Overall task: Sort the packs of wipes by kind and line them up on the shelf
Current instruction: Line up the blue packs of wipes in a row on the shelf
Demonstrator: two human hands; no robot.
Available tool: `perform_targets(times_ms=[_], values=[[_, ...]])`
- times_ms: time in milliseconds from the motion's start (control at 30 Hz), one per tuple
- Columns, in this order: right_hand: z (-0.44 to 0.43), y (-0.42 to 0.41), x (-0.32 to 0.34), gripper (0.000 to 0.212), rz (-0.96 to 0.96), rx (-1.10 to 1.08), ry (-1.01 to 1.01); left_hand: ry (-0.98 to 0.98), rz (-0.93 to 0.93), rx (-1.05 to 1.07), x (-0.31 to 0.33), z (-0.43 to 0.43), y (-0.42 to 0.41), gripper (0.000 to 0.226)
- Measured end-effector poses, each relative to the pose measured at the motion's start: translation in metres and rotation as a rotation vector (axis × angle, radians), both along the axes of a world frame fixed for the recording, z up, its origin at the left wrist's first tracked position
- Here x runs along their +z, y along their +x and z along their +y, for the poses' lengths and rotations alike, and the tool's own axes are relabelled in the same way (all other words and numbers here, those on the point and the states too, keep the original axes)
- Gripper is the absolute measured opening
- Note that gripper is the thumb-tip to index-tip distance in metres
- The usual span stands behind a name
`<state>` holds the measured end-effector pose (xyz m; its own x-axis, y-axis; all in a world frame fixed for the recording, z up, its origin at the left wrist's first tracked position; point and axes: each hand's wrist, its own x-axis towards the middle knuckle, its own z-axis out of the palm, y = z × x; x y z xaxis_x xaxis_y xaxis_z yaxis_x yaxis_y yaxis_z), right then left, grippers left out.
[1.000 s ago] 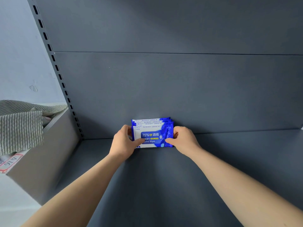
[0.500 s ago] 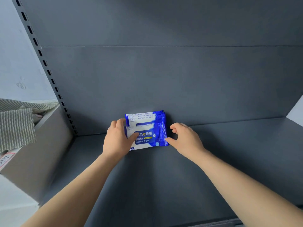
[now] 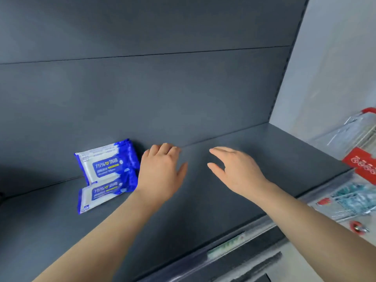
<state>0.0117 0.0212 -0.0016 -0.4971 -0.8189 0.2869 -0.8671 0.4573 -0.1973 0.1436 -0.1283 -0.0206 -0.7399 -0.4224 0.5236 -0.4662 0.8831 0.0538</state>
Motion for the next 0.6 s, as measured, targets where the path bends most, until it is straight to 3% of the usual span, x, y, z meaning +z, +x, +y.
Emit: perform_targets(times_ms=[367, 600], values=[[0.227, -0.157, -0.004, 0.045, 0.0, -0.161, -0.005, 0.141, 0.057, -0.264, -0.016, 0.22, -0.188, 0.032], [0.355, -0.26, -0.023, 0.027, -0.03, -0.315, 0.063, 0.236, 0.038, -0.448, -0.033, 0.344, -0.318, 0.032]])
